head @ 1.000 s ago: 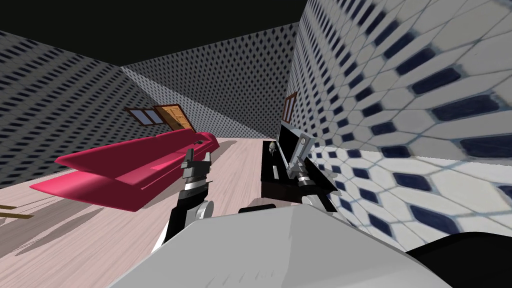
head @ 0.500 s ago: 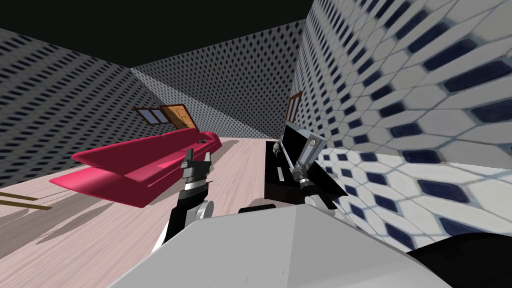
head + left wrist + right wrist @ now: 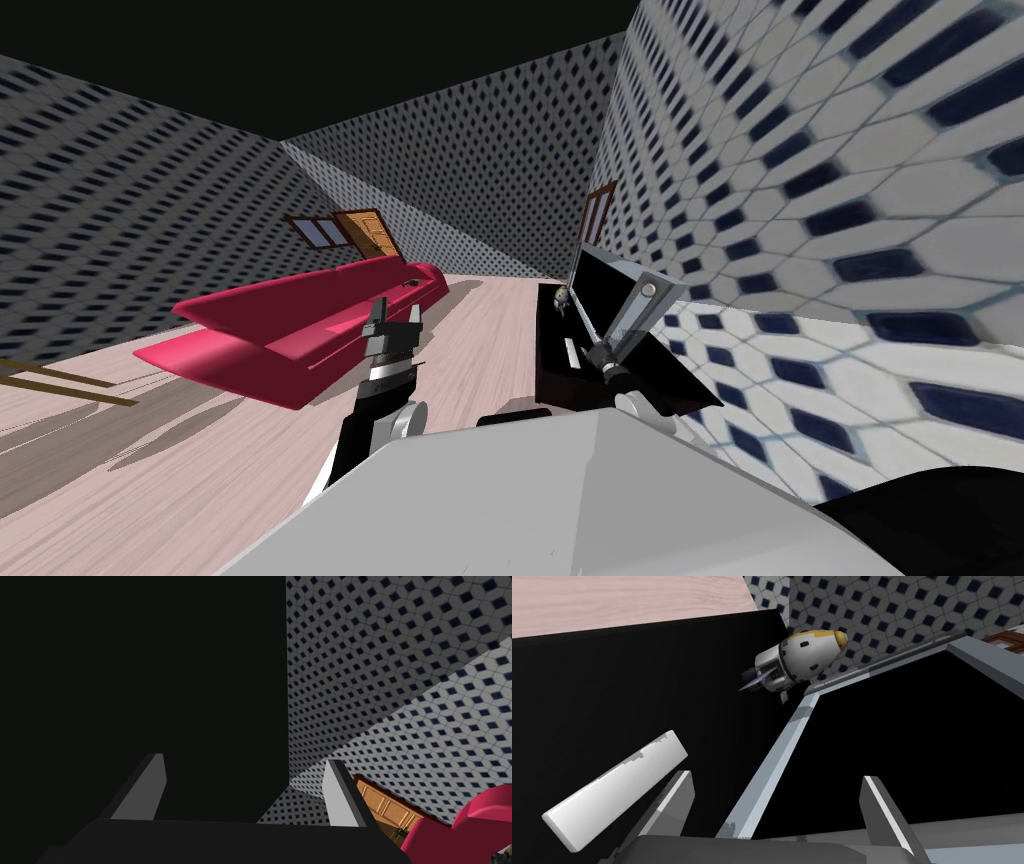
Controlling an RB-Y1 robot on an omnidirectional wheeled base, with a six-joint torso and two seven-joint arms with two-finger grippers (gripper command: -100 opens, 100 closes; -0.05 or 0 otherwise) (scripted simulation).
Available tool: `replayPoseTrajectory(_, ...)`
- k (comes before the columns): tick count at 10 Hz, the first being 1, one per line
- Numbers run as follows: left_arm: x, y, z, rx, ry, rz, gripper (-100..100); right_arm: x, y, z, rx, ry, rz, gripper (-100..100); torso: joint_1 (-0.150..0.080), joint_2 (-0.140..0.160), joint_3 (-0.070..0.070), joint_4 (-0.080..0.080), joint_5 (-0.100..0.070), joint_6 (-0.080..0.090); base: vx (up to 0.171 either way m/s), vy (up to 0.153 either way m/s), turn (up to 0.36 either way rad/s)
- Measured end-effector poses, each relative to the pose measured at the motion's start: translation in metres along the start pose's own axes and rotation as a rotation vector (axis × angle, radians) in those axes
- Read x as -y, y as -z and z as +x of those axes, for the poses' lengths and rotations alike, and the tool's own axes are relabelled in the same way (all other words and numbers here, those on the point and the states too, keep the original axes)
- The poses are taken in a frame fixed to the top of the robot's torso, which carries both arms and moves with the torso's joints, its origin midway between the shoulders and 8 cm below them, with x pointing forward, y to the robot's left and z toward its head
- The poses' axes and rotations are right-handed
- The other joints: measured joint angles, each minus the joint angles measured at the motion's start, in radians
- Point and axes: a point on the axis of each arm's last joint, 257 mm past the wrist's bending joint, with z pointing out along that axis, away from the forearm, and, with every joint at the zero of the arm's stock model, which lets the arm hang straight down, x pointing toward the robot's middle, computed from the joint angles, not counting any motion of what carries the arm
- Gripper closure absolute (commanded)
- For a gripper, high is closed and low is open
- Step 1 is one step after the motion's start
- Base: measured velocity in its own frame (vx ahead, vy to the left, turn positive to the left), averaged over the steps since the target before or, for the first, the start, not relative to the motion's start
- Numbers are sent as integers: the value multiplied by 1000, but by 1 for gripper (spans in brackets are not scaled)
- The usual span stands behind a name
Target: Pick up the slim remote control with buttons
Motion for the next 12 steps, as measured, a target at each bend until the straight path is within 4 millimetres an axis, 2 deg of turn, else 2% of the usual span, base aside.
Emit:
replayPoseTrajectory(6,0,0,0,0,0,0,0,48,2,-79,159,-145,187,-100,1,-1,-1,0,0,0,73,88,38)
replayPoseTrajectory(9,0,0,0,0,0,0,0,68,12,-121,253,-218,265,-100,-3,0,0,0,0,1,66,49,-21)
replayPoseTrajectory(10,0,0,0,0,0,0,0,73,20,-132,290,-253,283,-100,-3,3,1,0,-1,1,21,28,-67)
replayPoseTrajectory(12,0,0,0,0,0,0,0,84,23,-146,331,-282,323,-100,-5,5,2,1,-1,0,15,22,2)
